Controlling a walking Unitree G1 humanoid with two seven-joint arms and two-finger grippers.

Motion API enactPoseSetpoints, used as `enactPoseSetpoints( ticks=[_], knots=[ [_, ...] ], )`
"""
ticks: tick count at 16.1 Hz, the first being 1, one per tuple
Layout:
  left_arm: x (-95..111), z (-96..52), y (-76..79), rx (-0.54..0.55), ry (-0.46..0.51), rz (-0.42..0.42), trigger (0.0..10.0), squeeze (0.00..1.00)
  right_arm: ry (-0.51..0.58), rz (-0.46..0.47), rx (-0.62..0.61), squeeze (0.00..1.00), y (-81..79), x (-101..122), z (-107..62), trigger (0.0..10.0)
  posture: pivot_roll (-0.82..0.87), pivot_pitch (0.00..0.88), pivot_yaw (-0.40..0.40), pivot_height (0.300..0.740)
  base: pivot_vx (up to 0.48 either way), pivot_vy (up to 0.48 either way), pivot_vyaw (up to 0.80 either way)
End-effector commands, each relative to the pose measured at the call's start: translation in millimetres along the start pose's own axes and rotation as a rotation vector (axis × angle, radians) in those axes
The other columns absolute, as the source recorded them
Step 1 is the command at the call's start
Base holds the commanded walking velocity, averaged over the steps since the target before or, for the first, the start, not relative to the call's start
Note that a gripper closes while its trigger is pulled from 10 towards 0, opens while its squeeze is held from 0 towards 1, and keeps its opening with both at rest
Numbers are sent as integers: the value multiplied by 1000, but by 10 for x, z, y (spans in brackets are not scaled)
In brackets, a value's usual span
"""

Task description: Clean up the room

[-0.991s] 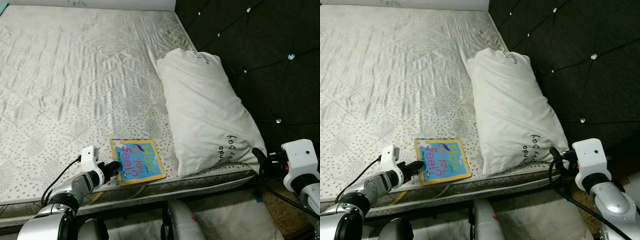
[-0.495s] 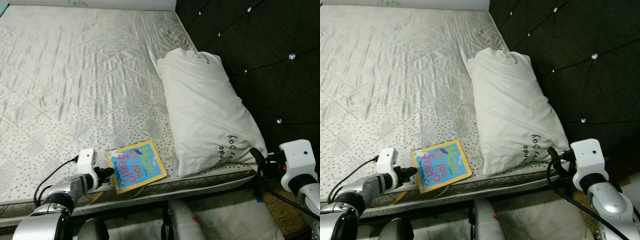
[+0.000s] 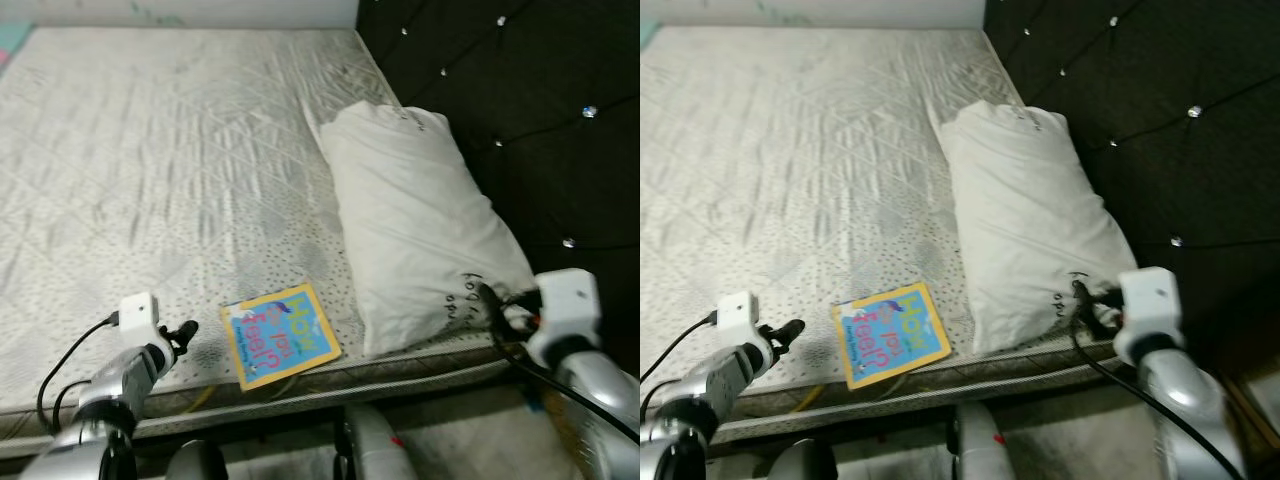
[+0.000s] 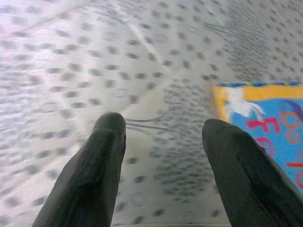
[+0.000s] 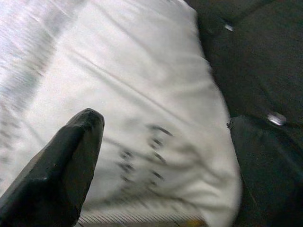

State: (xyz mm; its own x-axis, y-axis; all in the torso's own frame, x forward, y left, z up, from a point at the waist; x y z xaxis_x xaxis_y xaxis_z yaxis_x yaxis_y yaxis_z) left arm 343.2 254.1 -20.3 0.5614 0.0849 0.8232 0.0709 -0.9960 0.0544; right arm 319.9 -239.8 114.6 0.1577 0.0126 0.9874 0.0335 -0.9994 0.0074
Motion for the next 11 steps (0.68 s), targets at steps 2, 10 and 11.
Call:
enactPoseSetpoints(
  ticks=[2,10,11],
  knots=[
    [-18,-163,-34,55,115,23,10000,1000,20,78,13,0,-187,0,142,10000,-215,46,-32,634,0,0,0],
    [185,-738,263,12,322,54,10000,1000,58,272,63,0,-587,81,473,10000,-100,0,-9,638,0,0,0],
    [236,-772,359,-22,350,60,10000,1000,66,277,62,0,-601,101,512,10000,-96,0,-6,647,0,0,0]
  ],
)
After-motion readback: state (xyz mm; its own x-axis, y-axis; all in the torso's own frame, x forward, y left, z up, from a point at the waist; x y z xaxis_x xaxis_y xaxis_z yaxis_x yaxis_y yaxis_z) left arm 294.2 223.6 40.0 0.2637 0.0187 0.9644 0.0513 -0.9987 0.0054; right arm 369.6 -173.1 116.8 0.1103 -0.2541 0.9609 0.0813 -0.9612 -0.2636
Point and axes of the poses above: a point about 5 cm out from each wrist's last joint towards the gripper, its own z axis pointing out of the wrist towards the gripper, its own x axis along the axis of the wrist's last joint, y = z × x, the point moved 6 cm from there along z, pointing out of the wrist towards the gripper, and after that the axes turned 12 degrees about z, right-handed, at the moved point
